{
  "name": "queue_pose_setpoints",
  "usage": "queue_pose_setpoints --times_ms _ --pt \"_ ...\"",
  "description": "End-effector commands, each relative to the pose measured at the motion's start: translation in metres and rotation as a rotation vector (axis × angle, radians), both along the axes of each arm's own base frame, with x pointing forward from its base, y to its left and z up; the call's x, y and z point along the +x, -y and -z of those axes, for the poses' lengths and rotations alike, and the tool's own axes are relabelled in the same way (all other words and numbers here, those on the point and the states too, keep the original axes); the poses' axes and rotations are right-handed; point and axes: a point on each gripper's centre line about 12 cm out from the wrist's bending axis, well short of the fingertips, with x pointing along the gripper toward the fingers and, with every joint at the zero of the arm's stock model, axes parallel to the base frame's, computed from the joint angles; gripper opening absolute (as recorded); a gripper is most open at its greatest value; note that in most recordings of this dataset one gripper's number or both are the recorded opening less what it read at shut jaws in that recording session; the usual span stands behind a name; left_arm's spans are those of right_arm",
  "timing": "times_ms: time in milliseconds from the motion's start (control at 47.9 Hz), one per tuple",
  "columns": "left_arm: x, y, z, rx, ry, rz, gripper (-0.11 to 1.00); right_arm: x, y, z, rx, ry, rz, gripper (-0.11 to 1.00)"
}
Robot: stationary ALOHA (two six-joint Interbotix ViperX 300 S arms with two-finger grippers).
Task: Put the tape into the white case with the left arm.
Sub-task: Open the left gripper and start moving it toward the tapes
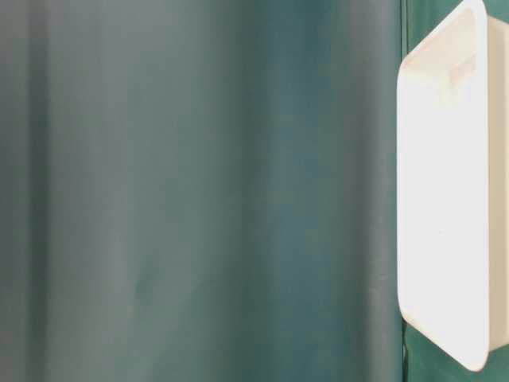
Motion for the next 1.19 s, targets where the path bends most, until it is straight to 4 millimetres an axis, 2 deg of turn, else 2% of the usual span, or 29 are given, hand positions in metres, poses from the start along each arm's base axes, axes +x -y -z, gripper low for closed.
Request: queue_pose_setpoints --times_ms 0,42,146,251,668,772,981,1023,1086,1169 --pt "0.000 0.001 -0.005 -0.007 0.021 0.006 0.24 0.001 0.002 0.002 0.002 -0.003 0.008 0.24" --pt "0.000 0.002 -0.006 -0.007 0.024 0.007 0.22 0.000 0.002 0.005 0.002 -0.011 0.011 0.22" --pt "0.000 0.002 -0.008 -0.008 0.040 0.010 0.03 -0.003 0.004 0.008 0.000 -0.011 0.020 0.02" --pt "0.001 0.003 -0.008 -0.009 0.041 0.013 0.01 -0.006 0.004 0.012 0.000 -0.012 0.020 -0.08" --pt "0.000 0.003 0.000 -0.010 0.017 0.013 0.03 -0.034 0.003 0.048 -0.007 -0.025 0.018 -0.09" --pt "-0.001 0.006 0.005 -0.004 0.003 0.026 0.22 -0.039 0.003 0.053 -0.006 -0.020 0.019 -0.09" --pt "-0.001 0.009 0.001 0.002 0.014 0.043 0.83 -0.041 0.003 0.062 -0.008 -0.040 0.018 -0.09" --pt "-0.001 0.009 0.002 0.000 0.011 0.043 0.91 -0.041 0.003 0.063 -0.013 -0.048 0.017 -0.09" --pt "0.001 0.009 0.001 -0.001 0.008 0.043 0.98 -0.041 0.002 0.068 -0.020 -0.071 0.015 -0.09" --pt "0.005 0.009 0.002 -0.001 -0.015 0.043 0.99 -0.042 0.002 0.074 -0.029 -0.102 0.013 -0.09"
